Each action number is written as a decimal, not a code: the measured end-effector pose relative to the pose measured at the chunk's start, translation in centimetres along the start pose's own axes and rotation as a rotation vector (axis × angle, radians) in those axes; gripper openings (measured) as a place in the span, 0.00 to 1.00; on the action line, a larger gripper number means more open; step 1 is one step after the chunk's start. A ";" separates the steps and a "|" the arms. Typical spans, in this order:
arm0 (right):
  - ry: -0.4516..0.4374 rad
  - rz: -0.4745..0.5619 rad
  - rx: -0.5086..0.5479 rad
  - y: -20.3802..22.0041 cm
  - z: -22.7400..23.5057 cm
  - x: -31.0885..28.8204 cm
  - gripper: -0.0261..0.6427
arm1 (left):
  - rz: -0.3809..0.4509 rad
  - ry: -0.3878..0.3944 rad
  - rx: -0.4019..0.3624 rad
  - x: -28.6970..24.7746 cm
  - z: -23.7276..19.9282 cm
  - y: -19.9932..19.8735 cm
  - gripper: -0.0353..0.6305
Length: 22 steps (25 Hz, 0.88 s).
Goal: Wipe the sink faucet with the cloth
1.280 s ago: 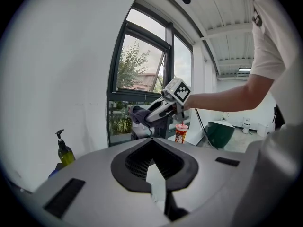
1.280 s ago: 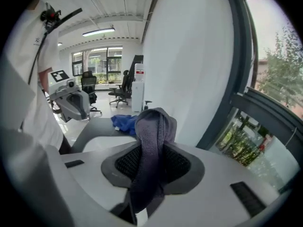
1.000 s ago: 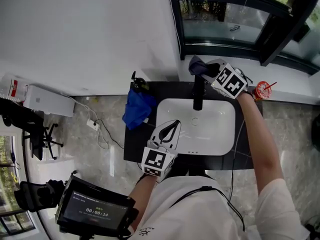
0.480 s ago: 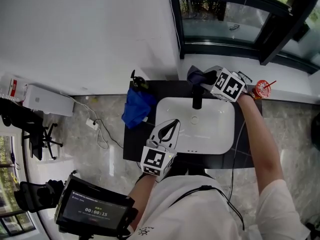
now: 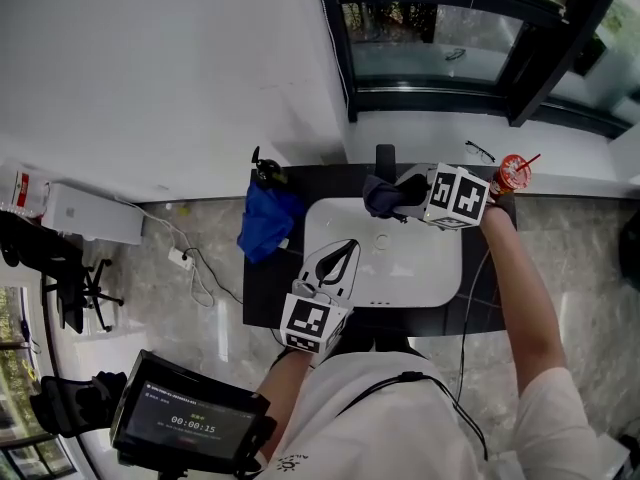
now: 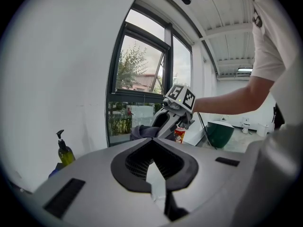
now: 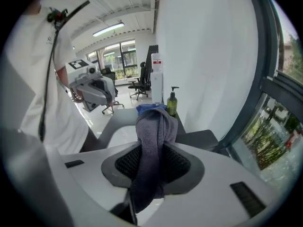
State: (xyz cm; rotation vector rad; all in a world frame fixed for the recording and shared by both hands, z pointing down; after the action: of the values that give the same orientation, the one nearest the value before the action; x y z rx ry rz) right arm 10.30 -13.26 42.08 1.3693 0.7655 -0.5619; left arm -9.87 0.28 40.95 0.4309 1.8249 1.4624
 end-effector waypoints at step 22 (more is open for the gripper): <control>0.391 -0.055 -0.008 -0.5 8.9 -0.7 0.22 | -0.008 -0.087 0.033 1.8 -1.5 0.9 0.04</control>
State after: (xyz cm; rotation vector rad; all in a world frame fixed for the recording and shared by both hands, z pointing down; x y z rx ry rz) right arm 10.84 -22.17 42.61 1.4734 1.1214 -0.3341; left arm -12.28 0.69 41.31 0.4954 1.7823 1.3882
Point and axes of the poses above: the fingertips, and each gripper's own axes: x backward along the fingers, z to its right, y out of its underside, the point moved 10 cm from there along x, backward along the fingers, and after that the axes turned 2 degrees about -z, right-handed, at the moved point
